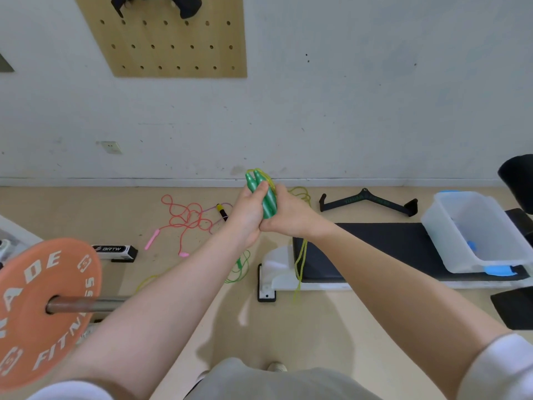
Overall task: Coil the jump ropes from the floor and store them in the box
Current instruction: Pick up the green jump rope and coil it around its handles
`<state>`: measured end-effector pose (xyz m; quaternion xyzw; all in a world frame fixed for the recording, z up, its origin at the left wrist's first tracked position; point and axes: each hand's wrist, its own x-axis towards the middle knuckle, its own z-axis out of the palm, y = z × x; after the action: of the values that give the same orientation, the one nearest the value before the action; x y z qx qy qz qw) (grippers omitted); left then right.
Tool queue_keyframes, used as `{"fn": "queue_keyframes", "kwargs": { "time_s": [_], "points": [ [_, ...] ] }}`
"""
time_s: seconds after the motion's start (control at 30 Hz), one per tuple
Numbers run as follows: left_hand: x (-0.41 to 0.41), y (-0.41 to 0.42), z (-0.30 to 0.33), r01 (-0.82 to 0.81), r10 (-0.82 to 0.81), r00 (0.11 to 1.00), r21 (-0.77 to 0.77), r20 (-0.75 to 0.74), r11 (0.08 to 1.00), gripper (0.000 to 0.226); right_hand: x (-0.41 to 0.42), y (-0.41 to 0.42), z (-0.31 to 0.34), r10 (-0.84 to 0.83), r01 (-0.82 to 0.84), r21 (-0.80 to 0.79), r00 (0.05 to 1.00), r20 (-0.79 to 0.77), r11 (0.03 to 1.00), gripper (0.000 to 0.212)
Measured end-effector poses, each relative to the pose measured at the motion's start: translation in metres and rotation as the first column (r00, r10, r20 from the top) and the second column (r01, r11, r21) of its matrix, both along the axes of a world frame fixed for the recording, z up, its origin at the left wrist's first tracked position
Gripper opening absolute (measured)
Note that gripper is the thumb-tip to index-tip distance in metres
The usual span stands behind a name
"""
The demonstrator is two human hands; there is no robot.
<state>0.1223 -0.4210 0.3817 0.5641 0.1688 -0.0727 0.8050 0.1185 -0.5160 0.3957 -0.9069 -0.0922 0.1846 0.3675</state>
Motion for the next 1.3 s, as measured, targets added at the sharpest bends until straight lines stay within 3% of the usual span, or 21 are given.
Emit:
{"fn": "queue_keyframes", "kwargs": {
  "time_s": [0.2, 0.43, 0.47, 0.5, 0.57, 0.6, 0.63, 0.7, 0.73, 0.77, 0.93, 1.07, 1.17, 1.23, 1.3],
  "points": [
    [-0.004, -0.003, -0.014, -0.028, 0.034, 0.998, 0.090, -0.059, 0.996, 0.021, -0.004, 0.003, -0.002, 0.016, -0.017, -0.048, 1.000, -0.005, 0.999, 0.058],
    [-0.003, 0.027, -0.012, 0.124, -0.119, 0.992, 0.152, -0.042, 0.981, 0.015, 0.001, 0.018, -0.008, 0.031, -0.007, -0.194, 0.992, 0.123, 0.981, 0.036],
    [-0.002, 0.035, -0.010, 0.155, -0.155, 0.988, 0.192, -0.013, 0.969, 0.007, 0.002, 0.018, -0.007, 0.060, -0.029, -0.239, 0.990, 0.127, 0.971, 0.033],
    [-0.001, 0.045, -0.005, 0.182, -0.198, 0.980, 0.298, 0.024, 0.937, 0.015, 0.003, 0.017, -0.005, 0.093, -0.049, -0.296, 0.986, 0.137, 0.954, 0.033],
    [0.000, 0.066, 0.002, 0.206, -0.358, 0.926, 0.635, 0.119, 0.744, 0.061, 0.004, 0.015, -0.003, 0.161, -0.086, -0.420, 0.976, 0.145, 0.903, 0.031],
    [0.003, 0.075, 0.006, 0.203, -0.491, 0.863, 0.810, 0.118, 0.550, 0.079, 0.003, 0.016, -0.002, 0.203, -0.111, -0.475, 0.968, 0.147, 0.873, 0.027],
    [0.005, 0.082, 0.010, 0.195, -0.630, 0.776, 0.940, 0.027, 0.281, 0.085, 0.001, 0.020, -0.001, 0.250, -0.140, -0.518, 0.957, 0.150, 0.844, 0.026],
    [0.005, 0.087, 0.019, 0.131, -0.720, 0.630, 0.953, -0.293, -0.273, 0.065, -0.003, 0.033, 0.000, 0.336, -0.194, -0.568, 0.929, 0.156, 0.800, 0.027],
    [0.003, 0.087, 0.025, 0.098, -0.678, 0.619, 0.895, -0.397, -0.434, 0.051, -0.004, 0.041, 0.001, 0.362, -0.212, -0.575, 0.918, 0.159, 0.790, 0.026],
    [0.002, 0.087, 0.027, 0.076, -0.644, 0.630, 0.860, -0.434, -0.505, 0.041, -0.005, 0.049, 0.001, 0.372, -0.223, -0.576, 0.915, 0.154, 0.787, 0.024],
    [-0.005, 0.102, 0.020, 0.093, -0.607, 0.642, 0.834, -0.468, -0.544, 0.031, -0.003, 0.068, -0.009, 0.378, -0.239, -0.556, 0.914, 0.149, 0.796, 0.033],
    [-0.008, 0.113, 0.007, 0.081, -0.595, 0.604, 0.784, -0.530, -0.616, 0.030, 0.002, 0.071, -0.009, 0.391, -0.361, -0.493, 0.919, -0.044, 0.792, 0.049],
    [-0.009, 0.124, 0.001, 0.066, -0.583, 0.603, 0.762, -0.545, -0.644, 0.025, 0.013, 0.067, 0.007, 0.351, -0.374, -0.502, 0.925, -0.145, 0.780, 0.044],
    [-0.007, 0.132, -0.002, 0.140, -0.539, 0.642, 0.775, -0.544, -0.616, 0.027, 0.019, 0.070, 0.016, 0.329, -0.341, -0.487, 0.937, -0.113, 0.804, 0.036],
    [0.002, 0.142, -0.005, 0.270, -0.500, 0.705, 0.842, -0.503, -0.467, 0.026, 0.016, 0.081, 0.019, 0.301, -0.293, -0.419, 0.952, -0.050, 0.860, 0.030]
  ]
}}
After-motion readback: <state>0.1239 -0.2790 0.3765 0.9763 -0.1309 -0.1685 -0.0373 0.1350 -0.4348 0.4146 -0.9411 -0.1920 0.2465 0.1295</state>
